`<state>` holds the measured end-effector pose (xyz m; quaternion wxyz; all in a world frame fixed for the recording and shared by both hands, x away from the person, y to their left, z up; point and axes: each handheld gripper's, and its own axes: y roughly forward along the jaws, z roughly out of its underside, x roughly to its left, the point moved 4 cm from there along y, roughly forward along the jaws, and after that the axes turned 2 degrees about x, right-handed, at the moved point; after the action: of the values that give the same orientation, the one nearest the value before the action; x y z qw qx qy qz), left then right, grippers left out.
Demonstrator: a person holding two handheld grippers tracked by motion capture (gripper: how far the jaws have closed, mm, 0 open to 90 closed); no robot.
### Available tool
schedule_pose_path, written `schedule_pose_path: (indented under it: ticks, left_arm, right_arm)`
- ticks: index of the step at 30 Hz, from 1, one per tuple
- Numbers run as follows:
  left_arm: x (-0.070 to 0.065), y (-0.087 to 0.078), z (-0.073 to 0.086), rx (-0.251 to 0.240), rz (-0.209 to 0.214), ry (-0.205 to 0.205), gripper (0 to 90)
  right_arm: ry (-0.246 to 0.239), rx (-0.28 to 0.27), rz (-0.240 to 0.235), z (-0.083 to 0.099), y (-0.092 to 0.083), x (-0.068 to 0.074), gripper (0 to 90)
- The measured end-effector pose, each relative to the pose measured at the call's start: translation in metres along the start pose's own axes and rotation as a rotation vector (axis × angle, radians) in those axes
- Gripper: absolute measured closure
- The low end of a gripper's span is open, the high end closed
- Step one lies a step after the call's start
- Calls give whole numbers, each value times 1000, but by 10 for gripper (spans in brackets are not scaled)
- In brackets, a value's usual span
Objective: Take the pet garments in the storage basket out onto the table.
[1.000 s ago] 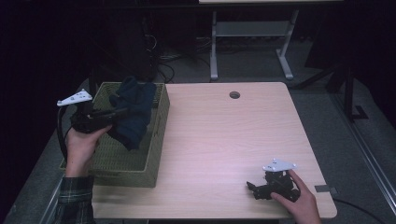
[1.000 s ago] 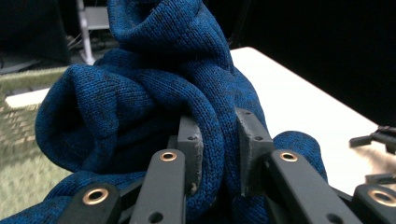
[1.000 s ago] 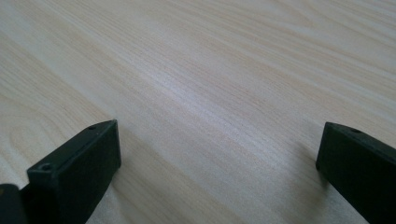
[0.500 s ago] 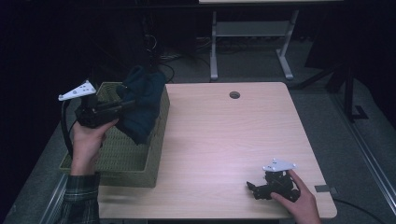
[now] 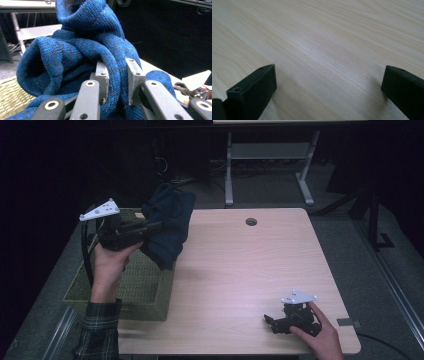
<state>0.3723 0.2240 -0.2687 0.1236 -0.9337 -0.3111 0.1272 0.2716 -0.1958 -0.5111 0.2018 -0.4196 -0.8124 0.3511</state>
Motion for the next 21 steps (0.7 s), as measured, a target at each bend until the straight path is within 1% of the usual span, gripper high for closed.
schedule_pose_path:
  ticks: [6, 10, 16, 21]
  left_arm:
    - [-12, 19, -6, 3, 38, 17, 745]
    - [-20, 33, -9, 12, 59, 37, 745]
    - [-29, 51, -11, 21, 93, 48, 745]
    - [-38, 68, -10, 38, 120, 61, 745]
  right_arm:
    - [1, -1, -1, 0, 0, 0, 0]
    - [1, -1, 0, 0, 0, 0, 0]
    - [-1, -2, 0, 0, 0, 0, 0]
    - [-1, -2, 0, 0, 0, 0, 0]
